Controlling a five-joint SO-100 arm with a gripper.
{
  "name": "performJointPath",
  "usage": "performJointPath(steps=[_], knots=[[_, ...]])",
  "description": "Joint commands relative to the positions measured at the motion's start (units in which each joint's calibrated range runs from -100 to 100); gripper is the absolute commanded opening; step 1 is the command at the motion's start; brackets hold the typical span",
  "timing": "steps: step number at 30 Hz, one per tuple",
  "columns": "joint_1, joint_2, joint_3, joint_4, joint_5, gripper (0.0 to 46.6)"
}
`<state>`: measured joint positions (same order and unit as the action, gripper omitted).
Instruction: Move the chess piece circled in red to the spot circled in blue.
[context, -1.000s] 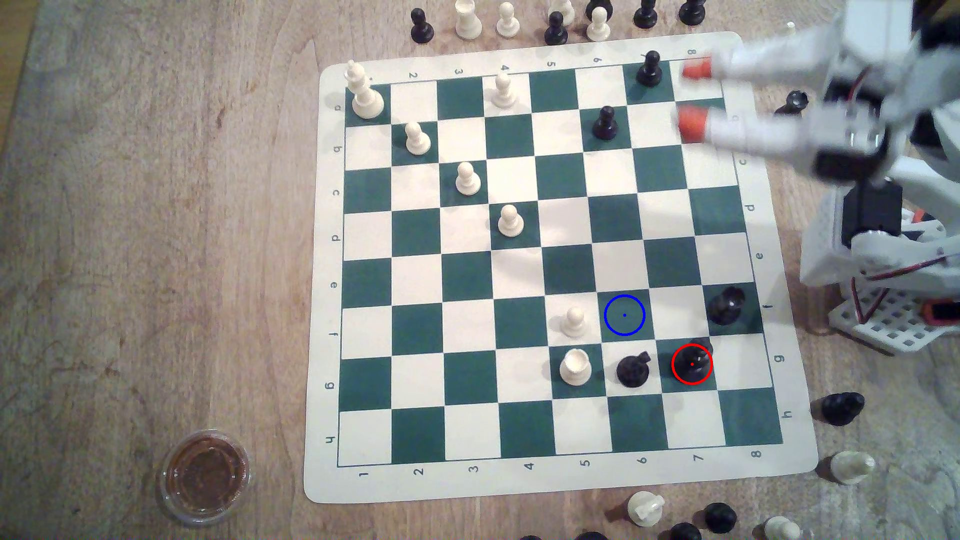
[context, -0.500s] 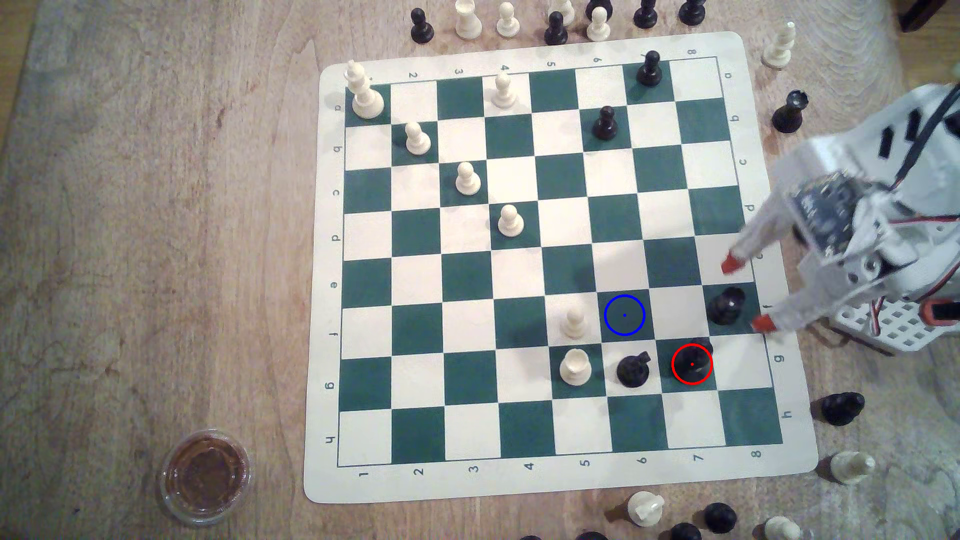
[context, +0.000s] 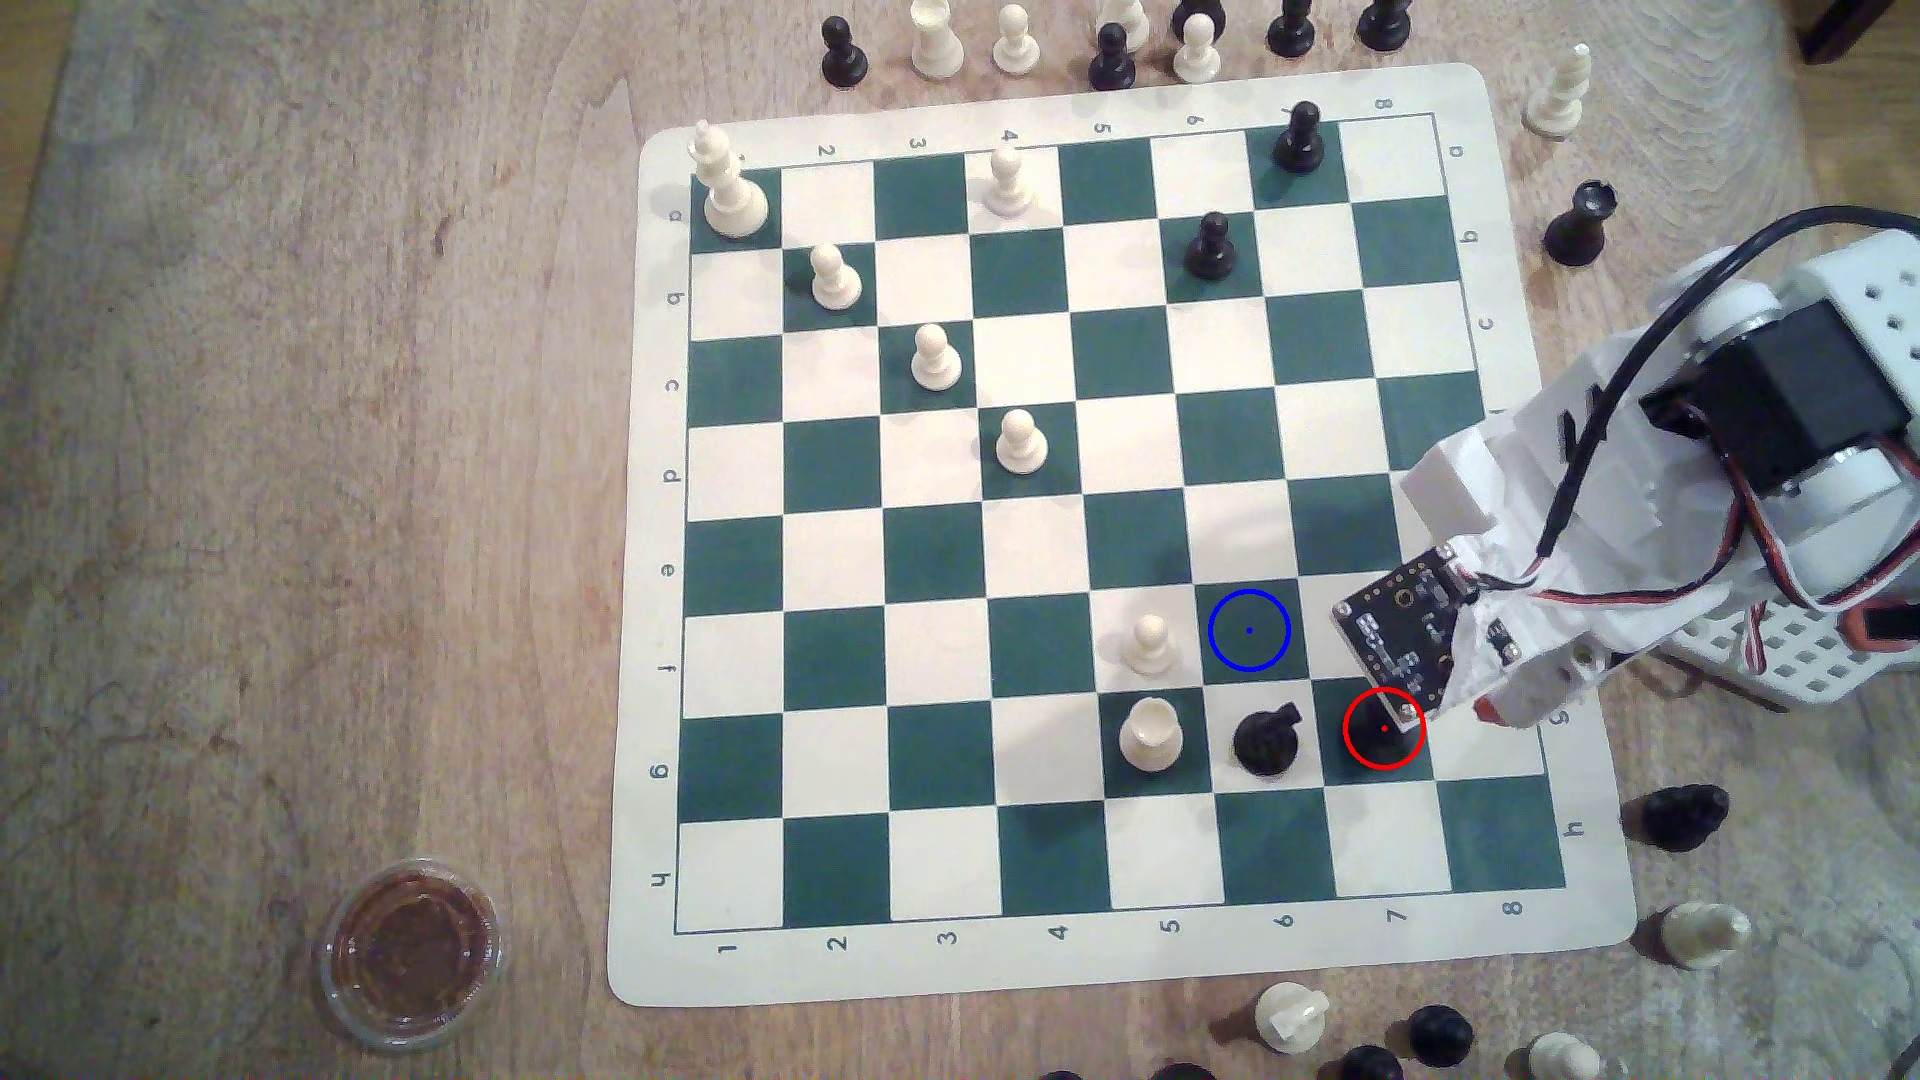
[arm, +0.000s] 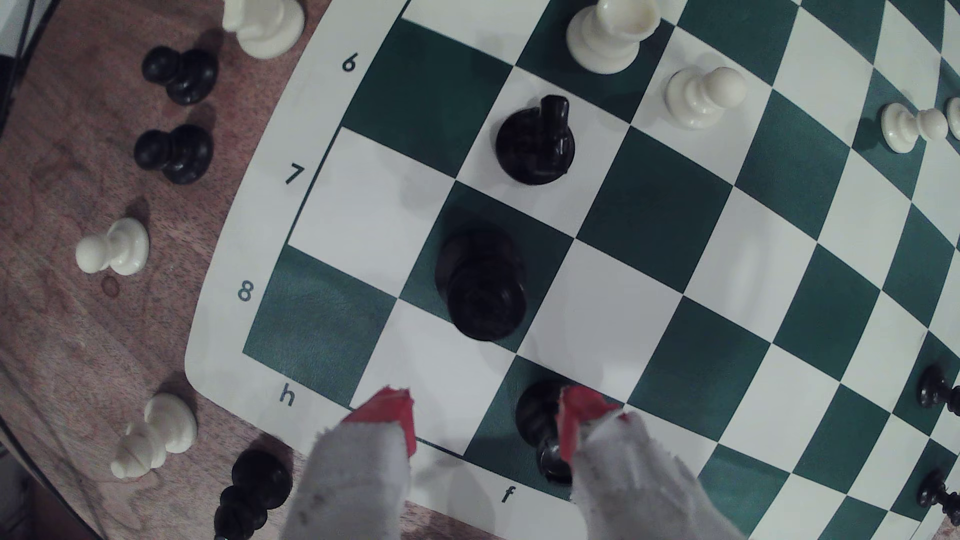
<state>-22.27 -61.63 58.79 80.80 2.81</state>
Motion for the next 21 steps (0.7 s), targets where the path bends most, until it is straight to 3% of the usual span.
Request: performJointPath(steps=[1, 15, 21], knots=[[-1.08, 2.71, -0.49, -1.85, -0.10, 14.4], [-0.37, 10.95, 0.50, -8.32, 0.10, 14.6], [-0.37, 12.81, 0.41, -10.20, 0.05, 12.5]])
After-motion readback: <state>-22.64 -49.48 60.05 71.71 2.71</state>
